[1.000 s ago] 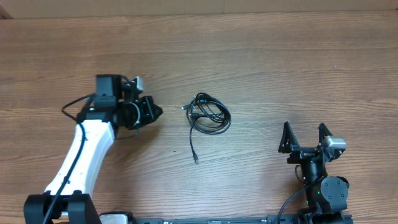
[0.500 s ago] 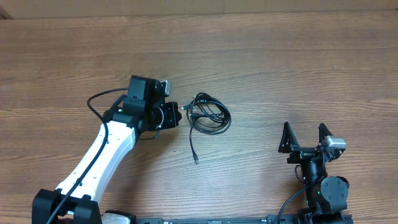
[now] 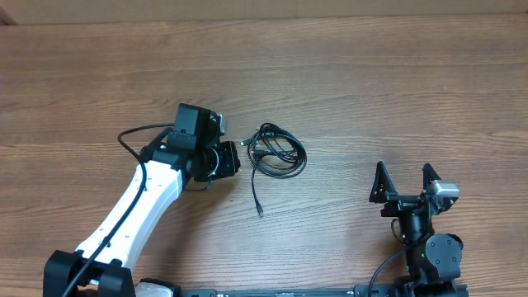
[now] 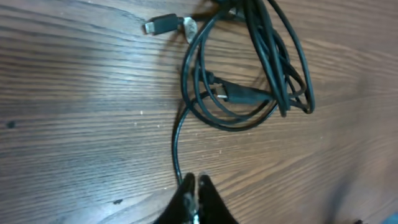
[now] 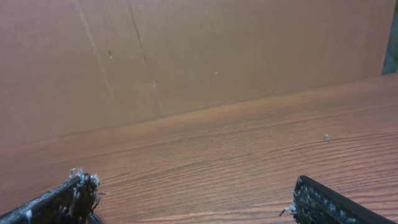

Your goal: Untangle cables

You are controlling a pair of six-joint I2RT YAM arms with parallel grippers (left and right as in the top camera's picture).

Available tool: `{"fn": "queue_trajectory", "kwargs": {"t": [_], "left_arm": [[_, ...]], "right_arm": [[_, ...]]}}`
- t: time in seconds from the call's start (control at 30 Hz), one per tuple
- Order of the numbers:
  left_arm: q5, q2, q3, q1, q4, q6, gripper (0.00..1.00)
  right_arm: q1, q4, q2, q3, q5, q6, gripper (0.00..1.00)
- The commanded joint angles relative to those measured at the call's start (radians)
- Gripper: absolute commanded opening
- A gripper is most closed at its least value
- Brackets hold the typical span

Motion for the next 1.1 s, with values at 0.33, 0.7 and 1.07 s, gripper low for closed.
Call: {"fn": "queue_trajectory", "kwargs": {"t": [0.33, 0.7, 1.07], "left_arm": [[-0.005, 0.042, 0.015, -0.114, 0.087, -0.01, 0.04], [-0.013, 0.049, 0.015, -0.118, 0.095, 0.028, 0.06], [-0.026, 0.049, 0.015, -0.118, 0.099, 0.028, 0.11]], "right_arm": [[0.002, 0.005, -0.008, -0.01, -0.002, -0.005, 1.0], [0.002, 0.005, -0.008, -0.01, -0.001, -0.005, 1.0], [0.002, -0.002, -0.006, -0.01, -0.26, 0.275, 1.0]]}}
